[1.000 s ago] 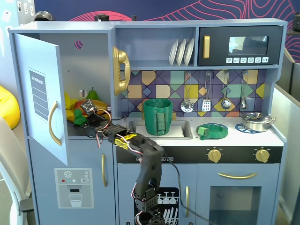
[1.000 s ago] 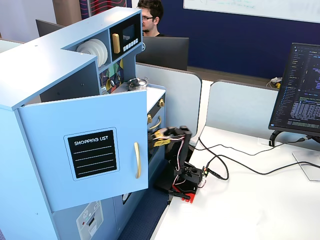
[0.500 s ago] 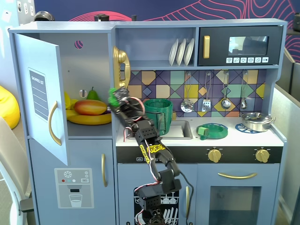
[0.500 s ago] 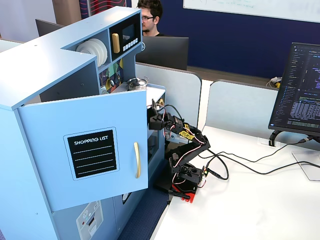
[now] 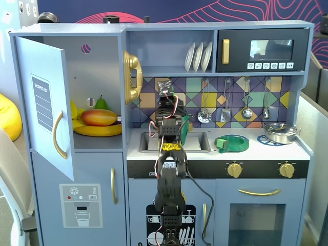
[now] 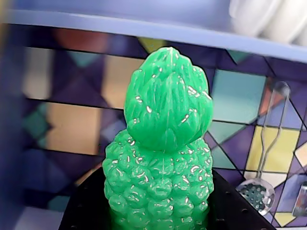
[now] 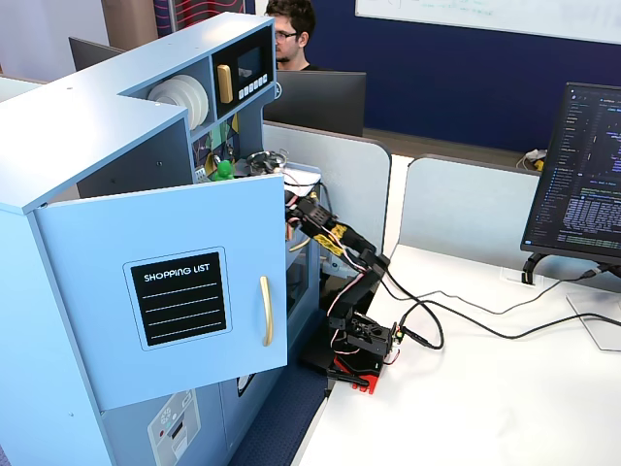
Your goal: Pick up the green pineapple from the left cabinet and place it in the green recipient
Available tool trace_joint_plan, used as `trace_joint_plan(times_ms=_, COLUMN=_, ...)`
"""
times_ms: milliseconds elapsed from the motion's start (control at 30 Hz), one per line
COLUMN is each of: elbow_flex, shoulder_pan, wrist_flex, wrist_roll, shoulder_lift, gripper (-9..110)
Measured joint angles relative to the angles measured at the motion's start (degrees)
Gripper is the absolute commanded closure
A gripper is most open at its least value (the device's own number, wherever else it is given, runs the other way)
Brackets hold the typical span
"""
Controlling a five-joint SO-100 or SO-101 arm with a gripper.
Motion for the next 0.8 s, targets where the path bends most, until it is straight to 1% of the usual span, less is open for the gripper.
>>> trace_joint_plan(times_ms=200, elbow_flex=-8.1, shoulder_pan=0.3, wrist_flex=-0.4, wrist_roll=1.1, shoulder_lift=-11.8, gripper=101)
trace_joint_plan(times_ms=433, elbow_flex=-9.8, shoulder_pan=0.3, wrist_flex=-2.3, wrist_roll=1.1, shoulder_lift=-17.3, gripper=101)
trace_joint_plan(times_ms=500, elbow_flex=-9.8, shoulder_pan=0.2, wrist_flex=-2.3, wrist_roll=1.1, shoulder_lift=-18.0, gripper=99)
trace_joint_plan(times_ms=533, elbow_flex=-9.9, shoulder_pan=-0.2, wrist_flex=-2.3, wrist_roll=1.1, shoulder_lift=-18.4, gripper=94)
trace_joint_plan(times_ms=600, elbow_flex=-10.8, shoulder_pan=-0.7, wrist_flex=-2.4, wrist_roll=1.4, shoulder_lift=-19.4, gripper=78)
trace_joint_plan(times_ms=633, elbow_flex=-11.1, shoulder_pan=-0.9, wrist_flex=-2.4, wrist_roll=2.5, shoulder_lift=-19.9, gripper=71)
trace_joint_plan(times_ms=667, elbow_flex=-11.1, shoulder_pan=-1.1, wrist_flex=-2.5, wrist_roll=4.7, shoulder_lift=-20.0, gripper=66)
trace_joint_plan(times_ms=700, elbow_flex=-11.2, shoulder_pan=-1.1, wrist_flex=-2.8, wrist_roll=6.9, shoulder_lift=-20.0, gripper=64)
trace_joint_plan(times_ms=800, elbow_flex=-11.3, shoulder_pan=-0.7, wrist_flex=-3.9, wrist_roll=10.0, shoulder_lift=-20.0, gripper=63)
